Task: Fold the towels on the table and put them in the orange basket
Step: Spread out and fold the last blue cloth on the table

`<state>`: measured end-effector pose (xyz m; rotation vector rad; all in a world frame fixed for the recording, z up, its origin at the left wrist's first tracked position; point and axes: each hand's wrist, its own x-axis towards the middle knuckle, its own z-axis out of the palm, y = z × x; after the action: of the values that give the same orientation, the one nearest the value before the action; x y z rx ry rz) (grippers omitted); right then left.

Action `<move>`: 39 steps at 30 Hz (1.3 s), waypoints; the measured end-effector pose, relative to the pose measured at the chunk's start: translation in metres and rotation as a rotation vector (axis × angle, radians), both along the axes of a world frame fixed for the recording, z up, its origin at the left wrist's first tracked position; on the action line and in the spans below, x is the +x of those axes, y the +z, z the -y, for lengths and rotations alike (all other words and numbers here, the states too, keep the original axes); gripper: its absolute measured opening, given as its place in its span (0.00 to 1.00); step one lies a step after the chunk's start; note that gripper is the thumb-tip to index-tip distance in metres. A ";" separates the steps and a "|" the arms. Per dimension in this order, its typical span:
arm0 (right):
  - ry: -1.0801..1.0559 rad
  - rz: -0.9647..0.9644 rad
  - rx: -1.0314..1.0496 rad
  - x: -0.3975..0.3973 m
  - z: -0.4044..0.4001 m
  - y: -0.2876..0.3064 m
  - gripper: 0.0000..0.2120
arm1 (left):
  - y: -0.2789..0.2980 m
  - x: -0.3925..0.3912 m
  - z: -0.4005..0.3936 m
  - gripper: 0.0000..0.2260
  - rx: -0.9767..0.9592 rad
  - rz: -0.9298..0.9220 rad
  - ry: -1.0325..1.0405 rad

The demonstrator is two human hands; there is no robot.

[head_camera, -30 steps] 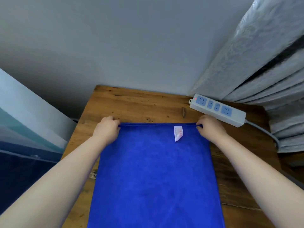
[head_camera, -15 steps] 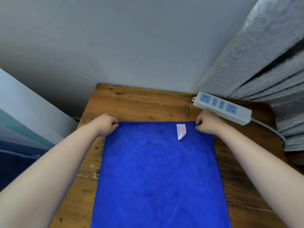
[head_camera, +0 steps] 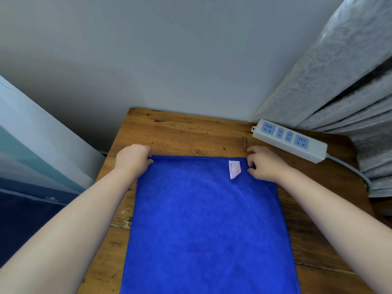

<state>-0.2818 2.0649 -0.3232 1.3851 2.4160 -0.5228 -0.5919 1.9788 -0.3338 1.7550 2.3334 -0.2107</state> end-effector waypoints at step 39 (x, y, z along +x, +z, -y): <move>-0.028 -0.065 0.003 0.034 -0.010 0.047 0.11 | 0.029 0.010 0.030 0.12 0.089 -0.048 -0.110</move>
<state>-0.2483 2.0754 -0.2758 1.4267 2.4525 -0.5801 -0.5820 1.9491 -0.3048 1.9434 2.3148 -0.1699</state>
